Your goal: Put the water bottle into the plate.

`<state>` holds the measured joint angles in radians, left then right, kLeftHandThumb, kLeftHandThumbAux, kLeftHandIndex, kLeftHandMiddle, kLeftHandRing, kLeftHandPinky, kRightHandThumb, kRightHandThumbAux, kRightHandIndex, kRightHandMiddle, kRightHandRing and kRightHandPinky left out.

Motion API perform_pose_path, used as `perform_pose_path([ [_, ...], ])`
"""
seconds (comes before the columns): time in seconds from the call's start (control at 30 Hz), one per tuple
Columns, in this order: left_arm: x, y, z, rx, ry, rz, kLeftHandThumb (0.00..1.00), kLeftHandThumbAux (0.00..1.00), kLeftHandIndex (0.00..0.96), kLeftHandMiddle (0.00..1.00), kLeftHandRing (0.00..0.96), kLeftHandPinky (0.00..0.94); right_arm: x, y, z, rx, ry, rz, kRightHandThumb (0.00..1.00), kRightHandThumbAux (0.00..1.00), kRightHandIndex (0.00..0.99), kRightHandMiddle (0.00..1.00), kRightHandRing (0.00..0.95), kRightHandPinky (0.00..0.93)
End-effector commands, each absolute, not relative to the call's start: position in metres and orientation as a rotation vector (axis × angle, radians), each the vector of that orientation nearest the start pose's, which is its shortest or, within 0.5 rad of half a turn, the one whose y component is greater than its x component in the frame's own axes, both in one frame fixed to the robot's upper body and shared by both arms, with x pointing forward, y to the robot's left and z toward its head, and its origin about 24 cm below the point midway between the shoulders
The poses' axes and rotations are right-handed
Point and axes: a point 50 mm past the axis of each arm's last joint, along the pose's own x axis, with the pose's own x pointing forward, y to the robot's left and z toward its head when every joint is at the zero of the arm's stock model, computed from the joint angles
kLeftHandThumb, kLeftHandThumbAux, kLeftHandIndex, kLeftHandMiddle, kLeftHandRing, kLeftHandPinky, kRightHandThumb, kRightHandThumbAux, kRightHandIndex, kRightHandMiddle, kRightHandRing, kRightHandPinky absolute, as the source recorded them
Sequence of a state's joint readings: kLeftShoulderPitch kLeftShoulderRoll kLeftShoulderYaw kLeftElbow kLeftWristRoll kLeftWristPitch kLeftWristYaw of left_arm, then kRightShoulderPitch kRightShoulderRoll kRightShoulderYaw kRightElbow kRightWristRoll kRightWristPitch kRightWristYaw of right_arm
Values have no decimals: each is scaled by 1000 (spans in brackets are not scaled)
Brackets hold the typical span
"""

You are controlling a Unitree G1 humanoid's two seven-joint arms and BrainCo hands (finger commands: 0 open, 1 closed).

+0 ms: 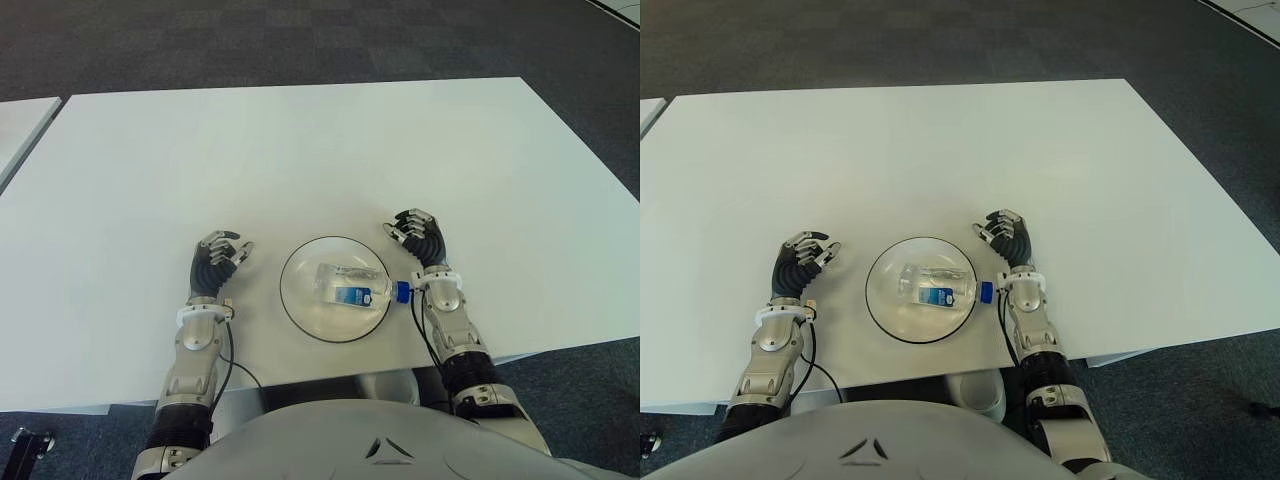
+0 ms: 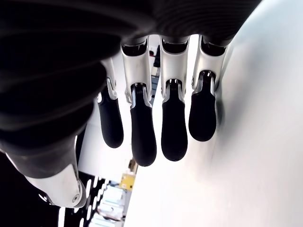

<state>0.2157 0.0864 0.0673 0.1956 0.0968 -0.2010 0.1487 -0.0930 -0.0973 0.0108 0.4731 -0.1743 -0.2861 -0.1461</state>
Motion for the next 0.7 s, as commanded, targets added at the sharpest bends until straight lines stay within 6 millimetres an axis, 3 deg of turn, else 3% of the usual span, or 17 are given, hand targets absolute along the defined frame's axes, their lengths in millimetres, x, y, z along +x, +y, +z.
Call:
perform_pose_path([
  [0.03,183,205,-38,197,282,226,707,715,437,714,688,667,250,-169,-24,-251,126,-80,704,730,429,580,591,604],
  [0.7,184,205,-38,219,265,209,706,716,437,707,687,673,249,-168,-22,-258,125,-84,704,729,429,585,596,612],
])
